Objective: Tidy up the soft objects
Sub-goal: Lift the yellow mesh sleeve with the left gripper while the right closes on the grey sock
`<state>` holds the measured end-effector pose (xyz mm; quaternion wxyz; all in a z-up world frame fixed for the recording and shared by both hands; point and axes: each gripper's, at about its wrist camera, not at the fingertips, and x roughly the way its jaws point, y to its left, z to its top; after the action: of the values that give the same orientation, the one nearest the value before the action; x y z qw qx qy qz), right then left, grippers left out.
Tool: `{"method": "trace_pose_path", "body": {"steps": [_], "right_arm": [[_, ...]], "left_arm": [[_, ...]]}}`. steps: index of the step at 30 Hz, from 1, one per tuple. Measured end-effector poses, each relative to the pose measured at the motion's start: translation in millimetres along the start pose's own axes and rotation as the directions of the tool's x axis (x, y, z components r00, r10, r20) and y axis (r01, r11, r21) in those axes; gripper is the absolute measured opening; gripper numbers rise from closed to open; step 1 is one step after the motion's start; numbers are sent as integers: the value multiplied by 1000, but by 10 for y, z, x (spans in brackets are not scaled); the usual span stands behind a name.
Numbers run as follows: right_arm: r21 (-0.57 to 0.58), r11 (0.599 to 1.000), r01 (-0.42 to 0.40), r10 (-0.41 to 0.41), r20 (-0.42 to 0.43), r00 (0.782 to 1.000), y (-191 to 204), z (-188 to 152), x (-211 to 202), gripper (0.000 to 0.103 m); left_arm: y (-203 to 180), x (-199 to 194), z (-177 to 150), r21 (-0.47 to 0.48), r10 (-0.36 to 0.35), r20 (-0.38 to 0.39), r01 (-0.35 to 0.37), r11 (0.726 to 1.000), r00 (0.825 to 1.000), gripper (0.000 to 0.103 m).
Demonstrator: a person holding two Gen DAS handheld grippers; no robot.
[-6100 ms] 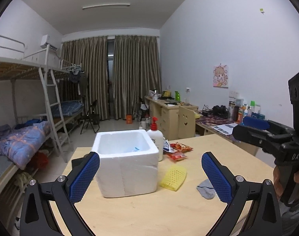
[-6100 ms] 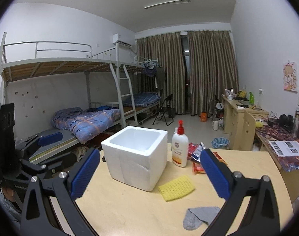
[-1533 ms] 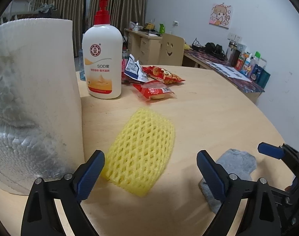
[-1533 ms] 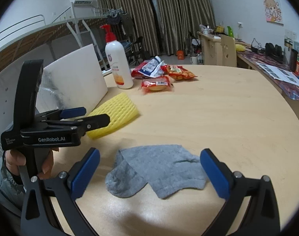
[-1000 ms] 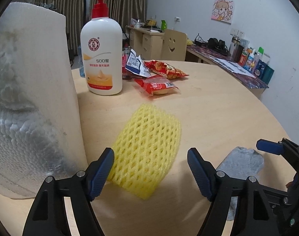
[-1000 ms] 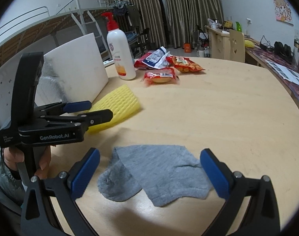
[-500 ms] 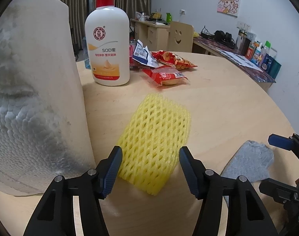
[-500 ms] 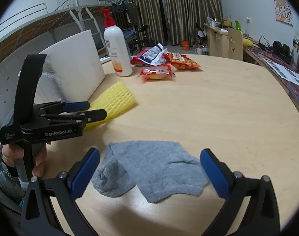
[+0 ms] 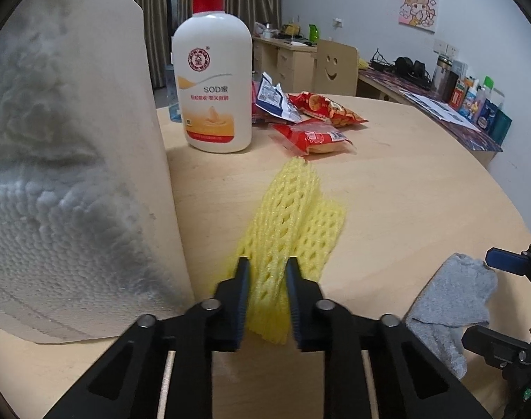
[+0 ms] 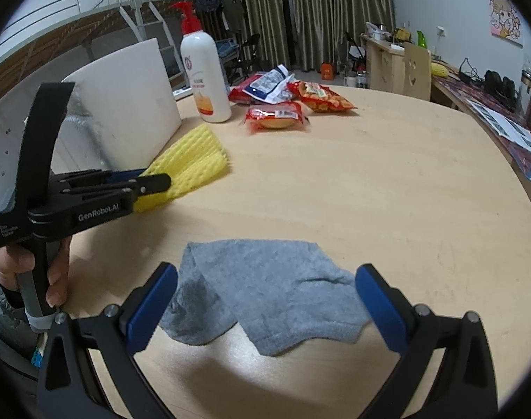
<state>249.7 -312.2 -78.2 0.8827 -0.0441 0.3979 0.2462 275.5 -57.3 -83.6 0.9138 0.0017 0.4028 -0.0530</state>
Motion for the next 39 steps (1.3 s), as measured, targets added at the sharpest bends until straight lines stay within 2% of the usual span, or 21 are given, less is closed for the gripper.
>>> {"method": "trace_pose_path", "body": {"steps": [11, 29, 35, 39], "right_arm": [[-28, 999, 30, -31, -44, 999, 95, 20, 119, 103], [-69, 994, 84, -89, -78, 993, 214, -38, 162, 102], [-76, 991, 109, -115, -80, 990, 232, -65, 149, 99], [-68, 989, 132, -137, -72, 988, 226, -74, 127, 91]], "left_arm": [[-16, -148, -19, 21, -16, 58, 15, 1000, 998, 11], [-25, -272, -14, 13, -55, 96, 54, 998, 994, 11], [-17, -323, -18, 13, -65, 110, 64, 998, 992, 11], [-17, -355, -21, 10, -71, 118, 71, 997, 990, 11]]}}
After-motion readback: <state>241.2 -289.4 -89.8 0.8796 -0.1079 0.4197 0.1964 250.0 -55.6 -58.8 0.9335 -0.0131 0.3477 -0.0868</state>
